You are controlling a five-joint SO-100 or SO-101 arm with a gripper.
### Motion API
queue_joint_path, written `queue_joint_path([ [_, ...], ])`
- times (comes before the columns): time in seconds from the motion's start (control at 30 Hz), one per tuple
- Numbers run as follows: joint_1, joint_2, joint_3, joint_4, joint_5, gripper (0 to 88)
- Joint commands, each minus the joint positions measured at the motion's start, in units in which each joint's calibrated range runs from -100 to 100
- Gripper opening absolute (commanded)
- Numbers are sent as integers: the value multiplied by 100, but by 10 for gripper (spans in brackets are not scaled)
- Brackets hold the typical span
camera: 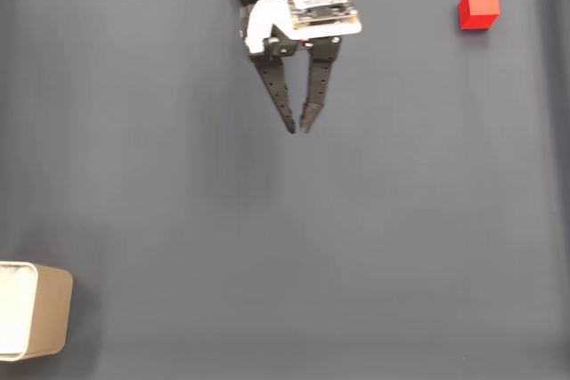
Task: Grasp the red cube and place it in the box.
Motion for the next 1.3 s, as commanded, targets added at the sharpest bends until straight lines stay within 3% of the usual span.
queue_joint_path([
  [0.0, -331, 175, -547, -58, 49, 0],
  [0.6, -2540, 391, -1149, 196, 181, 0],
  [1.27, -4834, 183, -1486, 1884, 308, 8],
])
